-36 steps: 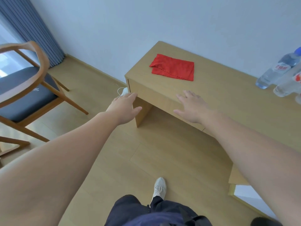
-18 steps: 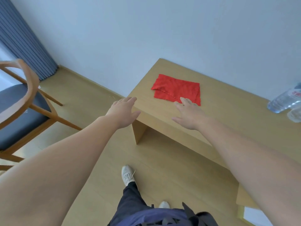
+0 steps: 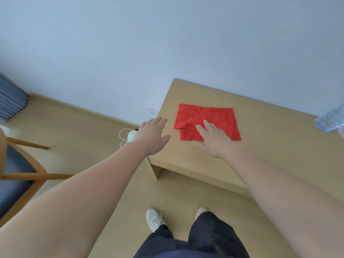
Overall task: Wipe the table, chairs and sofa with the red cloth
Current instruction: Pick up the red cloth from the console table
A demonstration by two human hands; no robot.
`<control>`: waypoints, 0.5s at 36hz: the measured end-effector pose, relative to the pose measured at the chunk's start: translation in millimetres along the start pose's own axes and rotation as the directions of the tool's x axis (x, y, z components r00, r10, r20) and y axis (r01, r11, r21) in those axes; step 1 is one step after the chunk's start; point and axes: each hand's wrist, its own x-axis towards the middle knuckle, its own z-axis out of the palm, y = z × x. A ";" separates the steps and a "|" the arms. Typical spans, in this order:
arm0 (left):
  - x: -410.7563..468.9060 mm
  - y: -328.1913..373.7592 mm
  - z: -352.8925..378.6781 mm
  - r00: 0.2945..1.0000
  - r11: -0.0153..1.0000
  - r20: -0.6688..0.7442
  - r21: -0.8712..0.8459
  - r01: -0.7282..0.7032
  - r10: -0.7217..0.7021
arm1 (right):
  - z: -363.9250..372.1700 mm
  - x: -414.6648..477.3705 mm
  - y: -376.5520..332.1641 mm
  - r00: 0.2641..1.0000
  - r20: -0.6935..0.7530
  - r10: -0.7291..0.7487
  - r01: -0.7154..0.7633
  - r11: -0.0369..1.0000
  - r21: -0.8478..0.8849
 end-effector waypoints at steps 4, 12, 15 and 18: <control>26.5 -5.4 4.0 1.000 1.000 0.003 0.007 -0.004 0.004 | 2.7 34.5 3.1 1.000 0.005 -0.017 0.017 1.000 -0.005; 57.8 -16.4 15.1 0.997 0.997 0.039 -0.036 0.064 -0.062 | 14.5 88.2 16.5 0.999 -0.011 -0.036 0.036 0.999 -0.035; 67.1 -17.7 17.5 0.994 0.995 0.060 -0.042 0.094 -0.091 | 27.5 97.1 23.7 0.996 0.021 -0.091 0.092 0.994 -0.053; 74.0 -19.1 21.5 0.992 0.991 0.066 -0.062 0.115 -0.111 | 36.3 98.7 29.6 0.991 -0.056 -0.124 0.123 0.992 -0.020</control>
